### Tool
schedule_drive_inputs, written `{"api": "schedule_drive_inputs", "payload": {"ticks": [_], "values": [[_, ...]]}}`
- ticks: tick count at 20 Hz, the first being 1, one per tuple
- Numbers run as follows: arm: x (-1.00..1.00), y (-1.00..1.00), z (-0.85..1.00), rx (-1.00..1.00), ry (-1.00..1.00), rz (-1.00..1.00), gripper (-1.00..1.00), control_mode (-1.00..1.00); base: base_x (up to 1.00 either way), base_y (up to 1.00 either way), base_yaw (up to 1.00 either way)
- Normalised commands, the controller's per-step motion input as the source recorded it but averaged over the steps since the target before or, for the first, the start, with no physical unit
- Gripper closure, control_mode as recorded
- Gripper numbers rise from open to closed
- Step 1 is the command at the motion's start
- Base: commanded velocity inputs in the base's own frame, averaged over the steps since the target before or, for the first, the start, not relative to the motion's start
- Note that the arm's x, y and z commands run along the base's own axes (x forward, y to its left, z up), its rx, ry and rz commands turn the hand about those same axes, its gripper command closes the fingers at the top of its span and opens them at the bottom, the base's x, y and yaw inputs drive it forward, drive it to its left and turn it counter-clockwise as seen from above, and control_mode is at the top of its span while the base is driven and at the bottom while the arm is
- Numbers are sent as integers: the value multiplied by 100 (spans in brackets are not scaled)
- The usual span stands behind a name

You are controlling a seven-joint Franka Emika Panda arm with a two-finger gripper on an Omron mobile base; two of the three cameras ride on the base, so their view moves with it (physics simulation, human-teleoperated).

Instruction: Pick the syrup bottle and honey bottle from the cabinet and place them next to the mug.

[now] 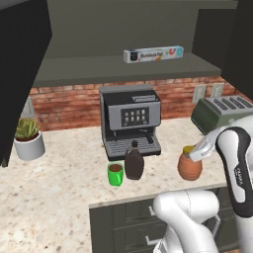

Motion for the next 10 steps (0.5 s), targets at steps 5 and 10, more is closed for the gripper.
{"api": "schedule_drive_inputs", "payload": {"ticks": [5, 10], "values": [[44, 0, -29, 0, -3, 0, 100, -100, 0, 0, 0], [43, 0, -7, 0, 0, 0, 100, -100, 0, 0, 0]]}}
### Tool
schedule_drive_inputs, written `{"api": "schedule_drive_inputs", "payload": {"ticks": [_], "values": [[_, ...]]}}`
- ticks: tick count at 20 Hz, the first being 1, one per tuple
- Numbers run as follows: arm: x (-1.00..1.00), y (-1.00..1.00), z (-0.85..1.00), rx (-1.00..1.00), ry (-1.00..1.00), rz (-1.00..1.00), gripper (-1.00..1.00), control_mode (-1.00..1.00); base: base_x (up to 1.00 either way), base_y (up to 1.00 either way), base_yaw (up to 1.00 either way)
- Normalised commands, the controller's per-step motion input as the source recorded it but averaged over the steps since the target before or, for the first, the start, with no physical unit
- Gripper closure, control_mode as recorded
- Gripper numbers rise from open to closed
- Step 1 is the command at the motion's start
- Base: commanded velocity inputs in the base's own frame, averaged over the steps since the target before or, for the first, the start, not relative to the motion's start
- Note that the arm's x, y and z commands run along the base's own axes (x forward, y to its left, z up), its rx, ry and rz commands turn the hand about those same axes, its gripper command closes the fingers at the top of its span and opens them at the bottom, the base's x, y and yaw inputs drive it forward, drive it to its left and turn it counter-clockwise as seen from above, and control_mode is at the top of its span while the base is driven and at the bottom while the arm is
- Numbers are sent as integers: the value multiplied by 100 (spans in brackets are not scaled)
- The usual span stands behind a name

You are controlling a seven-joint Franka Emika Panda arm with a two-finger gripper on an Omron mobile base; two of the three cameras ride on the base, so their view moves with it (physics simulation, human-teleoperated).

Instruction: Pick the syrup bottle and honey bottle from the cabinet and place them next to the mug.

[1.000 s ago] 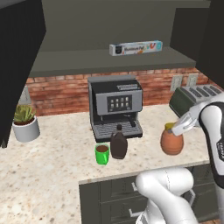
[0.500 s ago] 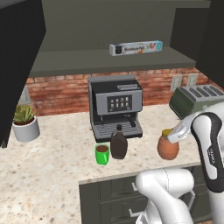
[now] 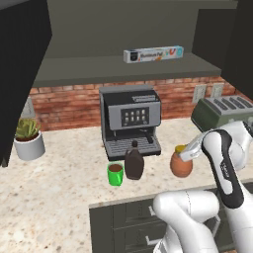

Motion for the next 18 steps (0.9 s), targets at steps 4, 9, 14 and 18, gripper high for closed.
{"api": "schedule_drive_inputs", "payload": {"ticks": [4, 9, 14, 18], "values": [[37, 0, 0, 0, 0, 0, 100, -100, 0, 0, 0], [18, 0, -9, 0, 0, 0, 100, -100, 0, 0, 0], [3, 0, -18, 1, 0, 2, 100, -100, 0, 0, 0], [3, 5, -16, 1, 0, 6, 100, -100, 0, 0, 0]]}}
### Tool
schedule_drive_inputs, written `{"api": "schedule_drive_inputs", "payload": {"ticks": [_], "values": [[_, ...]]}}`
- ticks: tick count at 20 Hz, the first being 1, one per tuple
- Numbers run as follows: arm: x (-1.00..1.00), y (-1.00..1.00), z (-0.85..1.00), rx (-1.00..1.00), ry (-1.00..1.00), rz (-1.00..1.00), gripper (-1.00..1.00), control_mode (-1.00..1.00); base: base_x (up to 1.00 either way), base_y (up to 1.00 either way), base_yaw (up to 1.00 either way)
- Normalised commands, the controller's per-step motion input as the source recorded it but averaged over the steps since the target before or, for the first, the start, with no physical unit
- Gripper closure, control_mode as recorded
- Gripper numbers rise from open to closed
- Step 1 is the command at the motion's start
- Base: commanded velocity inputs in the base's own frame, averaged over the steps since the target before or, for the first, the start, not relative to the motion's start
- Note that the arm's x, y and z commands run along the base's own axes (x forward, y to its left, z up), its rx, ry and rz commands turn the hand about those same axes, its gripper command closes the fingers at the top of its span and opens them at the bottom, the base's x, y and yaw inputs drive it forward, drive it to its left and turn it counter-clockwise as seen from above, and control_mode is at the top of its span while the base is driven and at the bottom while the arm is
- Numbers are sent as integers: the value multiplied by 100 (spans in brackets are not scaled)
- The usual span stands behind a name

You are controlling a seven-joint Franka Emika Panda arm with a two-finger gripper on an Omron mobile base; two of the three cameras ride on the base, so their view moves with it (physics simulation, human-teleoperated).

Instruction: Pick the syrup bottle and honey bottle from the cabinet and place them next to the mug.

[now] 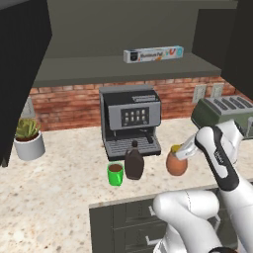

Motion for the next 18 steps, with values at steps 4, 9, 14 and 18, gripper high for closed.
{"api": "schedule_drive_inputs", "payload": {"ticks": [4, 9, 14, 18], "values": [[21, 1, -8, 0, -2, 5, 100, -100, 0, 0, 0], [30, 0, -3, 0, -3, 1, 100, -100, 0, 0, 0], [21, 2, -6, 0, 0, 0, 100, -100, 0, 0, 0], [11, 9, -13, 0, 0, 0, 100, -100, 0, 0, 0]]}}
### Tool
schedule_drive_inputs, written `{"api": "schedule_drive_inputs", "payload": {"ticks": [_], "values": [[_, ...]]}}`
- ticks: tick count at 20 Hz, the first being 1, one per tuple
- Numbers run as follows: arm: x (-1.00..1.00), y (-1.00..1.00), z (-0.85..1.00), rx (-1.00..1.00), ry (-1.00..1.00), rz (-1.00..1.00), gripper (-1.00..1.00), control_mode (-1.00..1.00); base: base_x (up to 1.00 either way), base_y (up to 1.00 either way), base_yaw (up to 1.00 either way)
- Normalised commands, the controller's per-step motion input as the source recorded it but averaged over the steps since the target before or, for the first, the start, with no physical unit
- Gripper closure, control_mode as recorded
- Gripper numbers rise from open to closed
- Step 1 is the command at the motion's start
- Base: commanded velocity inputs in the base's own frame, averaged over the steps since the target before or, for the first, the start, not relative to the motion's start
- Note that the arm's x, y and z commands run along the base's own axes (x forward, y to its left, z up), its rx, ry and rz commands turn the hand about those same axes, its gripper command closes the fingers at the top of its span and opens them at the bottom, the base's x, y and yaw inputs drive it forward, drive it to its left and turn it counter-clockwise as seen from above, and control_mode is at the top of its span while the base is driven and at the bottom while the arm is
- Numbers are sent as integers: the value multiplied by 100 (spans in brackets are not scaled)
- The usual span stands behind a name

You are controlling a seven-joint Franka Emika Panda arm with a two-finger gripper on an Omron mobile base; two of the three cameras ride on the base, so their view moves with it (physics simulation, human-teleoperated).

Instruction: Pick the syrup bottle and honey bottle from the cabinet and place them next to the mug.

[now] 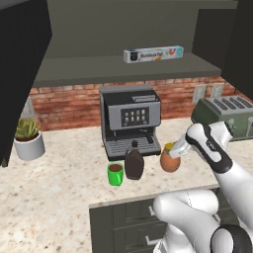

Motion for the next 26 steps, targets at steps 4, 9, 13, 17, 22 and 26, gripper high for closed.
{"api": "schedule_drive_inputs", "payload": {"ticks": [4, 9, 13, 17, 22, 26], "values": [[4, 8, -30, 0, 0, 0, 100, -100, 0, 0, 0], [2, 9, -33, 0, 0, 0, 100, -100, 0, 0, 0], [3, 8, -24, 0, 0, 0, 100, -100, 0, 0, 0], [10, 4, -22, 0, 0, 0, 100, -100, 0, 0, 0], [27, 0, -10, 0, 0, 0, 100, -100, 0, 0, 0], [25, 0, -7, 0, 0, 0, 100, -100, 0, 0, 0]]}}
